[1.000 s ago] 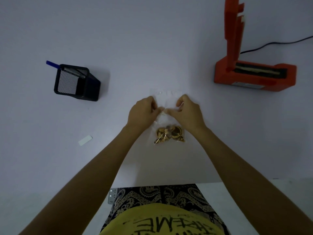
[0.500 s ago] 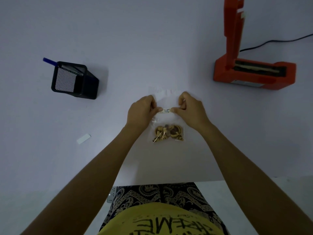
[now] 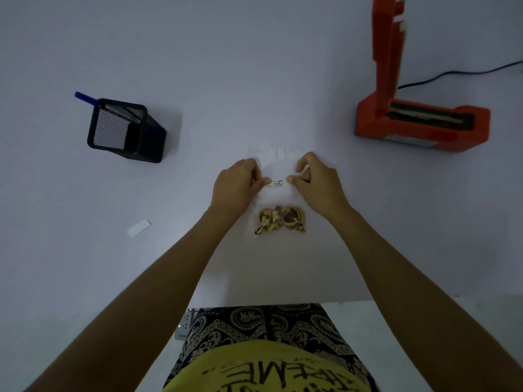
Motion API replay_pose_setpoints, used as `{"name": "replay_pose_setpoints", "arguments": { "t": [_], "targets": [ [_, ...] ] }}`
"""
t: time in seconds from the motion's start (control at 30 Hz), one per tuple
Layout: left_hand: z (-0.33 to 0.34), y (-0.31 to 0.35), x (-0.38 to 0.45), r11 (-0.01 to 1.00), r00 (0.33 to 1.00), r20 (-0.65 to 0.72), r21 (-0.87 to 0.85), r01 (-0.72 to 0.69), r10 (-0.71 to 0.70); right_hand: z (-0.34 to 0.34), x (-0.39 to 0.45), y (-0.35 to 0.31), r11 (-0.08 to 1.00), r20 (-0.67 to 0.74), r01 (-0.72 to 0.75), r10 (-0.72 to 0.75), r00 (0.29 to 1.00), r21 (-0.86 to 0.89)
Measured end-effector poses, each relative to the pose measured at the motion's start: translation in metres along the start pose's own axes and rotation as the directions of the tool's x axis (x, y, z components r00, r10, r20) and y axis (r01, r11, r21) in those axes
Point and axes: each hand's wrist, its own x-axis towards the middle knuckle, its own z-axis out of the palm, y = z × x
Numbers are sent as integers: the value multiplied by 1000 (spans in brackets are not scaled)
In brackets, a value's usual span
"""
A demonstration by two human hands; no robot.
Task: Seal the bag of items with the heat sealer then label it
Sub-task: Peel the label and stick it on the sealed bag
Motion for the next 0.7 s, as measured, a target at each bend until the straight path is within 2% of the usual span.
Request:
{"name": "replay_pose_setpoints", "arguments": {
  "t": [0.1, 0.2, 0.27, 0.3, 0.37, 0.47, 0.7],
  "targets": [
    [1, -2, -9, 995, 993, -101, 86, -60, 68, -4, -15, 4, 988, -55, 154, -155, 986, -20],
    [3, -14, -24, 943, 929, -222, 221, -249, 297, -3, -27, 9, 892, -69, 405, -425, 902, -203],
    [6, -27, -33, 845, 862, -135, 317, -430, 489, -1, -31, 11, 773, 55, 521, -540, 840, -362],
    [8, -32, -35, 784, 830, -45, 361, -505, 555, 1, -31, 12, 712, 133, 555, -558, 819, -430],
    [9, -40, -37, 705, 796, 106, 405, -582, 596, 4, -31, 15, 638, 253, 582, -536, 806, -504],
    [8, -43, -35, 704, 811, 234, 406, -583, 536, 8, -29, 20, 618, 355, 572, -449, 820, -539],
    [1, -48, -33, 729, 818, 275, 371, -575, 506, -7, -21, 32, 511, 437, 588, -394, 808, -627]
  ]
}}
